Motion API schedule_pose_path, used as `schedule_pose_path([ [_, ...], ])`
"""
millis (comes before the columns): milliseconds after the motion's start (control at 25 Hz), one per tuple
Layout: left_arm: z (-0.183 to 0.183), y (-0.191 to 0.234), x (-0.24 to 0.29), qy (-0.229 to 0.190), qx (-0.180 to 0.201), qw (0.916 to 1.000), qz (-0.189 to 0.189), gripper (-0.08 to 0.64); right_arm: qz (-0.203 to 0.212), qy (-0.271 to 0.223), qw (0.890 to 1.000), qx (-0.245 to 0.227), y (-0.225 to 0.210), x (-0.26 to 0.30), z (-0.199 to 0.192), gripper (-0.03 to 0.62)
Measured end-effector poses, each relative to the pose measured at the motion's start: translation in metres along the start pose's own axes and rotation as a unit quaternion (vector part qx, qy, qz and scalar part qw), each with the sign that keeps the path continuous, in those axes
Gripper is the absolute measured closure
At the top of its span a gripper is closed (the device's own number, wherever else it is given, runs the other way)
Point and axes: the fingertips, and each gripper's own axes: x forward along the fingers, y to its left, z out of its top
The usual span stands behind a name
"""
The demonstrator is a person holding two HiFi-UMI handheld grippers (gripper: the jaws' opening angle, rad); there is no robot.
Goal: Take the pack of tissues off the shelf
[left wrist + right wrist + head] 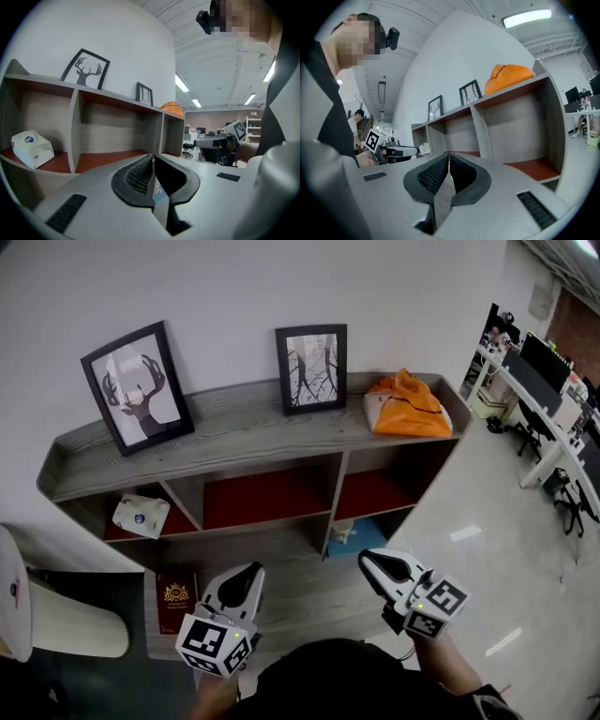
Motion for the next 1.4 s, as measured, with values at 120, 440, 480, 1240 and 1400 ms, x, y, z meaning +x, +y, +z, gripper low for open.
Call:
schedule_pose_path([
  [120, 0.011, -0.006, 0.013, -0.003, 0.011, 0.9999, -0.011, 0.534, -0.014, -0.012, 1.0, -0.016, -0.017, -0.008, 0.018, 0.575],
  [440, 0.065, -0.044, 0.06, -0.004, 0.047, 0.9962, -0.073, 0.534, -0.001, -0.001, 1.0, 0.005, -0.04, -0.018, 0.005, 0.575],
  [480, 0.072, -0.05, 0.067, -0.002, 0.056, 0.9954, -0.078, 0.534, 0.001, 0.0, 1.0, 0.011, -0.041, -0.021, 0.002, 0.575],
  [1240, 0.19, -0.108, 0.148, -0.026, 0.126, 0.9864, -0.102, 0.402, 0.013, -0.007, 0.997, 0.081, -0.065, -0.058, -0.032, 0.575],
  [1400, 0.201, -0.113, 0.161, -0.022, 0.136, 0.9852, -0.102, 0.354, 0.022, -0.004, 0.996, 0.082, -0.065, -0.058, -0.032, 0.575],
])
